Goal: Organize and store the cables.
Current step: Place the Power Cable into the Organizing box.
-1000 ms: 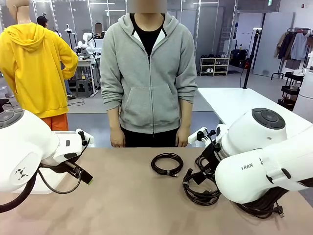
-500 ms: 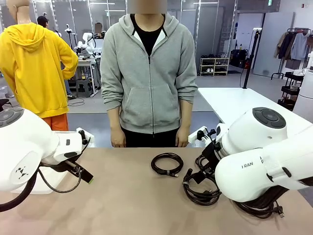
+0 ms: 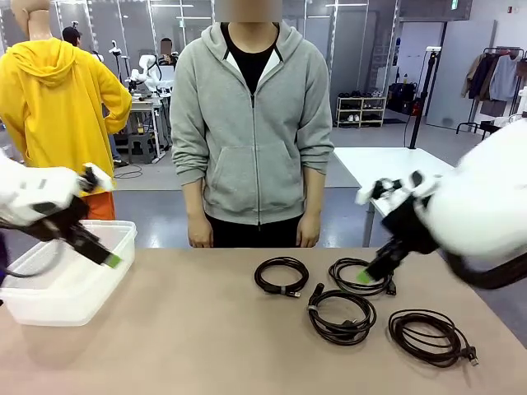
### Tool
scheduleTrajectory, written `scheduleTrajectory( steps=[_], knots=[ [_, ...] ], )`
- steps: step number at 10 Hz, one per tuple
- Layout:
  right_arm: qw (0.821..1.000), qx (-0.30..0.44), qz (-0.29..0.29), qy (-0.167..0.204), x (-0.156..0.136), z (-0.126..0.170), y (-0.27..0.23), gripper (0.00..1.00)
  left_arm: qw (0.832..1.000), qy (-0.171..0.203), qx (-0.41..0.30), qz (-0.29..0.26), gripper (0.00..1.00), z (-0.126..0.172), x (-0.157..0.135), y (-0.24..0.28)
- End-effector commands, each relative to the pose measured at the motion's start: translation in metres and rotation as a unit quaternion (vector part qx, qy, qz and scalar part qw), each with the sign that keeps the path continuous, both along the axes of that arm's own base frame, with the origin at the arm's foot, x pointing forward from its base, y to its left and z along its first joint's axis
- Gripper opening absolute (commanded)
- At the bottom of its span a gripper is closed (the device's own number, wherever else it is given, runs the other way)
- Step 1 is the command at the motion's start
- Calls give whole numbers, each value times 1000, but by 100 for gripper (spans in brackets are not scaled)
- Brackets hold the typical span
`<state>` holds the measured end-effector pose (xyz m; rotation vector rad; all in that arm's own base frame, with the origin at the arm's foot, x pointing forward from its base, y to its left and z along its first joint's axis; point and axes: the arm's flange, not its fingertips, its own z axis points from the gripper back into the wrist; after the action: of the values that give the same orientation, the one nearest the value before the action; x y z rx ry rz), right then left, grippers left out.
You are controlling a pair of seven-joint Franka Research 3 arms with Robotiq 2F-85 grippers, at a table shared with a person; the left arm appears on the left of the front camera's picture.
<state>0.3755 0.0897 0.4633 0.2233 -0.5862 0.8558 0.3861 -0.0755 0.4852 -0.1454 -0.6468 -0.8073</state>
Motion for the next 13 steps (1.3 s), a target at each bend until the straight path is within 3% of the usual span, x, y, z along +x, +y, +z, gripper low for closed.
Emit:
scheduleTrajectory(
  steps=[1, 3, 5, 6, 9, 11, 12, 13],
  knots=[
    [998, 46, 47, 17, -8, 23, -60, 100, 998, 9, -31, -44, 100, 27, -20, 51],
    [993, 105, 47, 10, -24, 25, -121, 100, 993, -11, -108, -34, 100, 42, -44, 107],
    [976, 217, 7, -31, -51, 14, -183, 100, 986, -24, -164, 0, 100, 42, -77, 156],
    [970, 238, -5, -49, -64, 7, -203, 100, 984, -32, -174, 22, 100, 40, -89, 173],
    [964, 257, -39, -55, -93, -7, -234, 100, 975, -45, -200, 87, 100, 49, -107, 210],
    [965, 252, -47, -56, -89, -13, -232, 100, 973, -33, -203, 103, 100, 40, -89, 204],
    [963, 260, -52, -53, -76, 11, -262, 100, 975, -50, -193, 95, 100, 58, -99, 227],
    [963, 260, -52, -53, -76, 11, -262, 100, 975, -50, -193, 95, 100, 58, -99, 227]
  ],
)
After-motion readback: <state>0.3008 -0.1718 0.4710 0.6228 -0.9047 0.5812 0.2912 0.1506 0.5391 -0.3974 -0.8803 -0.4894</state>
